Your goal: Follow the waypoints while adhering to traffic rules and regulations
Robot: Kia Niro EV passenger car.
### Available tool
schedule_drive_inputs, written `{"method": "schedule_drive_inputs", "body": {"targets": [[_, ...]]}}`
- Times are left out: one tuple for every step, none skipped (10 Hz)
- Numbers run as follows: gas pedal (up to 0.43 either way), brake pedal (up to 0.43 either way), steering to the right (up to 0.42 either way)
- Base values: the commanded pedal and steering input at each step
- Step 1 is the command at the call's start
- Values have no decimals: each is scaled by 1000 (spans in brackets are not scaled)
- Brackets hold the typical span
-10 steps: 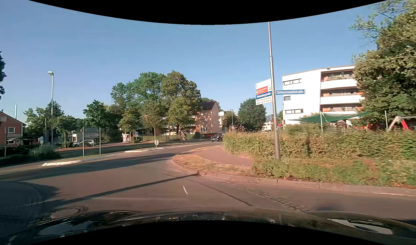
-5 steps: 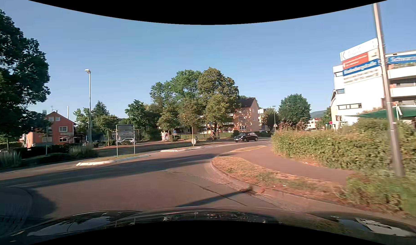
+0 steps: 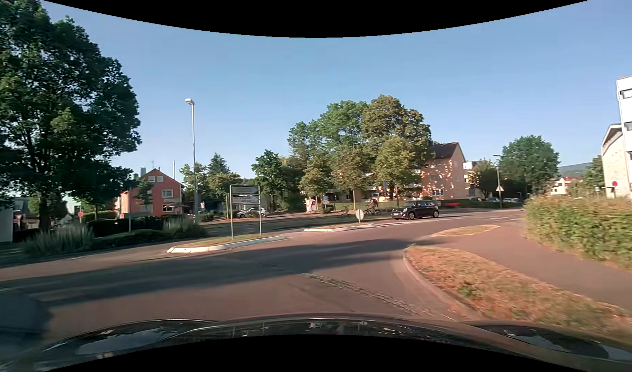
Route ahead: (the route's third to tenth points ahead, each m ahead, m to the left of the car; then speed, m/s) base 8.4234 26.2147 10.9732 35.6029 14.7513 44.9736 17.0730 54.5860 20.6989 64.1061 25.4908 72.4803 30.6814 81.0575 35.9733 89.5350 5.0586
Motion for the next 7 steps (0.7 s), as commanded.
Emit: {"method": "schedule_drive_inputs", "body": {"targets": [[79, 0, -381], [79, 0, -382], [79, 0, -382], [79, 0, -382], [67, 0, -382], [47, 0, -380], [47, 0, -380]]}}
